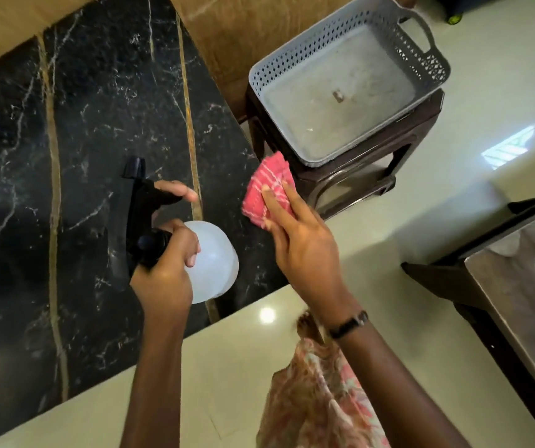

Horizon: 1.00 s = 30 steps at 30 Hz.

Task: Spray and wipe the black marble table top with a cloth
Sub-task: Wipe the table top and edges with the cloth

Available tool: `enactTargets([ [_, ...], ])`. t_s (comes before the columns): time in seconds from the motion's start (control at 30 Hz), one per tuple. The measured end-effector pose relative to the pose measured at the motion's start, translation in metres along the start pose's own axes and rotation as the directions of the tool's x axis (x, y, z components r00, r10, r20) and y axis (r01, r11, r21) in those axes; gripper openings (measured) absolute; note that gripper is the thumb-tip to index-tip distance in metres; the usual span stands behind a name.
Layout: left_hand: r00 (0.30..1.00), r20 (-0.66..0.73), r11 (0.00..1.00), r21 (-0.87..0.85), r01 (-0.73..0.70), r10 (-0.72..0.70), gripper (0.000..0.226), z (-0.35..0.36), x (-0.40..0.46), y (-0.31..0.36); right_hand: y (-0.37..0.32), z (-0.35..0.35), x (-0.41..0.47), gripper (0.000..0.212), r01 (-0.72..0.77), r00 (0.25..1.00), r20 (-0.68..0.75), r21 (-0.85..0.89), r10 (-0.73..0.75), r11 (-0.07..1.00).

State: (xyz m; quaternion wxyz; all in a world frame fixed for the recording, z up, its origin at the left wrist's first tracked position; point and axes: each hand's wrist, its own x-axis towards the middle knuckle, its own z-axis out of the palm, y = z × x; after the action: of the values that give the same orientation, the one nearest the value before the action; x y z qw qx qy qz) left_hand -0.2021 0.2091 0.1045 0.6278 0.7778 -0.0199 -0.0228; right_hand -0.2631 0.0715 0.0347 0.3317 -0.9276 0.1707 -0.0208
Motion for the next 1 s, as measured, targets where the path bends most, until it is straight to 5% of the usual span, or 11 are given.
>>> enactTargets([
  [0.13,1.000,0.010,1.000,0.006,0.000,0.000,0.021,0.000,-0.023,0.003,0.009,-0.008,-0.038,0.045,-0.014,1.000,-0.009,-0.039,0.014,0.999],
  [0.43,0.999,-0.026,1.000,-0.007,-0.019,0.019,0.018,0.001,-0.065,0.004,-0.010,0.004,0.056,0.047,0.035,0.999,-0.001,-0.030,-0.035,0.999],
  [0.6,0.997,-0.074,0.999,-0.039,-0.036,0.033,0.022,-0.010,-0.092,-0.001,0.014,-0.019,-0.014,0.044,0.088,0.995,0.049,0.048,-0.090,0.995],
  [0.7,0.992,-0.122,0.997,-0.075,-0.016,0.006,0.017,-0.014,-0.112,-0.005,0.027,-0.033,-0.066,0.043,0.204,0.979,-0.001,-0.091,-0.205,0.975],
  [0.87,0.977,-0.205,0.995,-0.087,0.046,-0.063,0.021,-0.024,-0.147,-0.021,0.040,-0.016,-0.093,0.042,0.449,0.868,-0.014,-0.403,-0.496,0.797],
  [1.0,0.966,-0.253,0.995,-0.102,0.021,-0.046,0.006,-0.034,-0.169,-0.040,0.047,0.001,-0.063,0.042,0.701,0.624,0.044,-0.474,-0.780,0.533],
])
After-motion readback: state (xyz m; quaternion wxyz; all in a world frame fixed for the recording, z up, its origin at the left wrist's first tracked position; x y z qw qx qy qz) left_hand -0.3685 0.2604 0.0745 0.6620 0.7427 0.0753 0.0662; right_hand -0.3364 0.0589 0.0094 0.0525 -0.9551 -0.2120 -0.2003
